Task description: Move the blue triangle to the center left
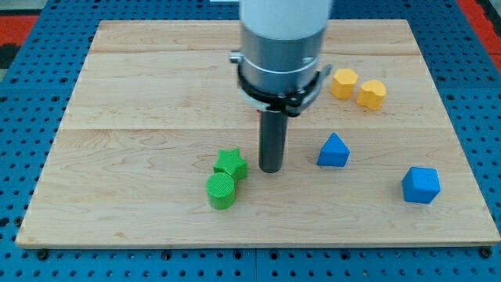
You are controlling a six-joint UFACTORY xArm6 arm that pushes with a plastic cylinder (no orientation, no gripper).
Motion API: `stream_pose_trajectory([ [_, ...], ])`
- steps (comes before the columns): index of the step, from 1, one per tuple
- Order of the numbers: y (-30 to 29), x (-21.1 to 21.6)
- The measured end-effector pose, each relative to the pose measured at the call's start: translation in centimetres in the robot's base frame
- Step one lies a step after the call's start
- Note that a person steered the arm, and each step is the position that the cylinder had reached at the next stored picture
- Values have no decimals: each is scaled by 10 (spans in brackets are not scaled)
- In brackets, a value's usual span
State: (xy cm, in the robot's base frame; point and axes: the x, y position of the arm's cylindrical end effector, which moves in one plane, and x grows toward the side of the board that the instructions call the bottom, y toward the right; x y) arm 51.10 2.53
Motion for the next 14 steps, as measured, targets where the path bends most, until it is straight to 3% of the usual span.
stream_pose_trajectory([
  [1, 53, 21],
  [3, 137, -16],
  [5, -26, -8],
  [6, -10, -21],
  [9, -146, -46],
  [10, -144, -75],
  [12, -215, -100],
  [14, -212, -144],
])
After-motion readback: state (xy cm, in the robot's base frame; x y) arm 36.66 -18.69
